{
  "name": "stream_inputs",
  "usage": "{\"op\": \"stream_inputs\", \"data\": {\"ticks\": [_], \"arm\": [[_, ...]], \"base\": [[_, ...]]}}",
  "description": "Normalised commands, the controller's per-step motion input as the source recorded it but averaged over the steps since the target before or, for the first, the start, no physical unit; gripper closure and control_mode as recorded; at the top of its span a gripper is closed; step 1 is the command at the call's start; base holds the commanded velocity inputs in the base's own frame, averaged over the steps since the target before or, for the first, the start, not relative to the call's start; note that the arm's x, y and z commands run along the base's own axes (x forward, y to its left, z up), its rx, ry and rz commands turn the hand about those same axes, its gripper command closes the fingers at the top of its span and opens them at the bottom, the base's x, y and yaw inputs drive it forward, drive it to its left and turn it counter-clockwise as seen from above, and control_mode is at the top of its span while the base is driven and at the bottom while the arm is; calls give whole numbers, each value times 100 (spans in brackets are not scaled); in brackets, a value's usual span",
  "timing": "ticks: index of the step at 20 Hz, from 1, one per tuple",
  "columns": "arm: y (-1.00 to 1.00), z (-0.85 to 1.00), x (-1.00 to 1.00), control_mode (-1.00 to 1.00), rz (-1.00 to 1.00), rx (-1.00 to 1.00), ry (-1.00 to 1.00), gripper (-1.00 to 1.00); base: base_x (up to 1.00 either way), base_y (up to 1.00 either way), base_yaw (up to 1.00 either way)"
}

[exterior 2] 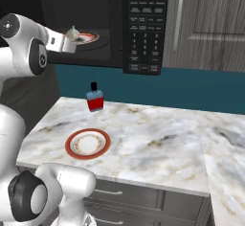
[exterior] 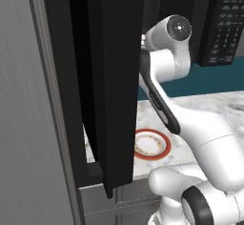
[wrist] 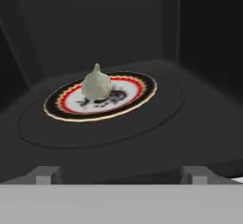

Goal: Pick the garlic from the microwave and place it on plate located on the counter.

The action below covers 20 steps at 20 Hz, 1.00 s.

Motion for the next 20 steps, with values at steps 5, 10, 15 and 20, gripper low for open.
{"op": "stream_inputs", "data": {"ticks": [5, 10, 15, 20], "arm": [[0, 25, 56, -100, 7, 1, 5, -100], [3, 22, 51, -100, 5, 0, 8, -100], [20, 0, 45, -100, 1, -2, 9, -100], [30, -1, 35, -100, 2, -6, 7, -100]], "base": [[0, 0, 0], [0, 0, 0], [0, 0, 0], [0, 0, 0]]}}
